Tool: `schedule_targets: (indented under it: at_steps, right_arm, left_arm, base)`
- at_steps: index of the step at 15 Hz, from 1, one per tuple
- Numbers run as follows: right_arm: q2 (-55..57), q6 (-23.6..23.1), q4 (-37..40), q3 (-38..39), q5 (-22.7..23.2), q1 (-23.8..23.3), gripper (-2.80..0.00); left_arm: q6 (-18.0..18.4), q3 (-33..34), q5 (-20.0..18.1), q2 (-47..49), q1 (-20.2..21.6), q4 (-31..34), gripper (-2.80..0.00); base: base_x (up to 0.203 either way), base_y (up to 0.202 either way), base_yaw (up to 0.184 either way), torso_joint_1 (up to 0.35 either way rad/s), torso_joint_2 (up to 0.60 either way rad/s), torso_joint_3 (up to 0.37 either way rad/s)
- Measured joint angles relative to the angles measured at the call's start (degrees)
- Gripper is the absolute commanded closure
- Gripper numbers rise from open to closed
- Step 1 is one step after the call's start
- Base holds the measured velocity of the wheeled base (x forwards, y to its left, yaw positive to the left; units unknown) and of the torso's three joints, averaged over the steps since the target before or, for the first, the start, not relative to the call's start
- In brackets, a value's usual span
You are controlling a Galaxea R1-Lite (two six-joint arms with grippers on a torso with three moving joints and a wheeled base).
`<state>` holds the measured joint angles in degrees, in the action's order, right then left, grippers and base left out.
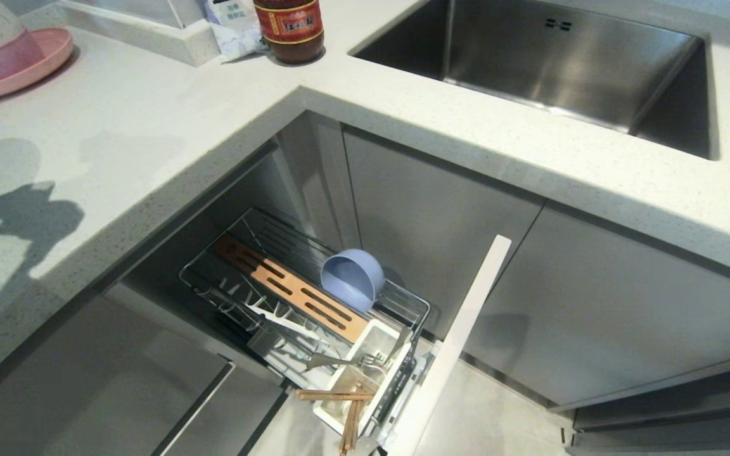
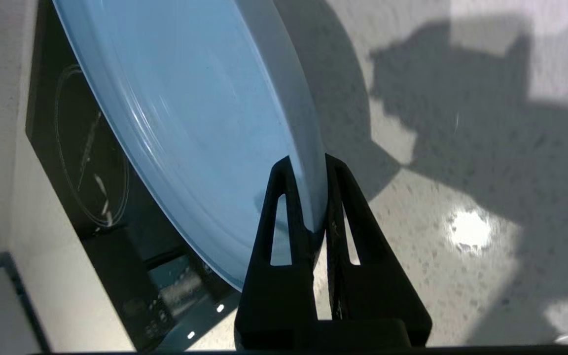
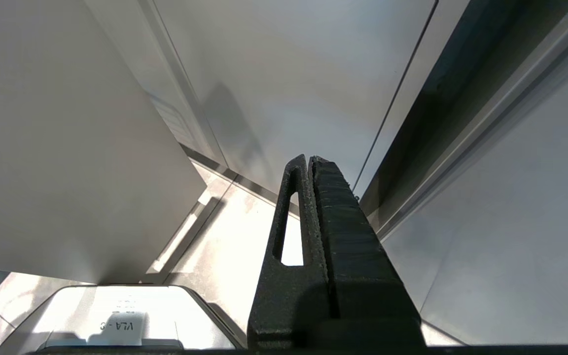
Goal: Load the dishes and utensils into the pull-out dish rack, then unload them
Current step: Take the plate out of the cupboard
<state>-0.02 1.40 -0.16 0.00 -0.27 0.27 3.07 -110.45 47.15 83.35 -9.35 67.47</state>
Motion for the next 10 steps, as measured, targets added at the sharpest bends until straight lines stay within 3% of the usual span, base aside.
schedule_targets:
  at_steps: [4,10]
  right_arm:
    - [0.00,0.00,0.00,0.00,0.00,0.00,0.00]
    - [0.00,0.00,0.00,0.00,0.02,0.00,0.00]
  left_arm:
    - [0.85,-0.02,-0.07,2.18,-2.78,5.51,0.00]
    - [1.01,0.02,-0.49,4.19,-6.04,6.04,0.00]
  base:
    - [0.000,0.000,0.000,0.000,0.00,0.000]
    - [0.000,0.000,0.000,0.000,0.00,0.000]
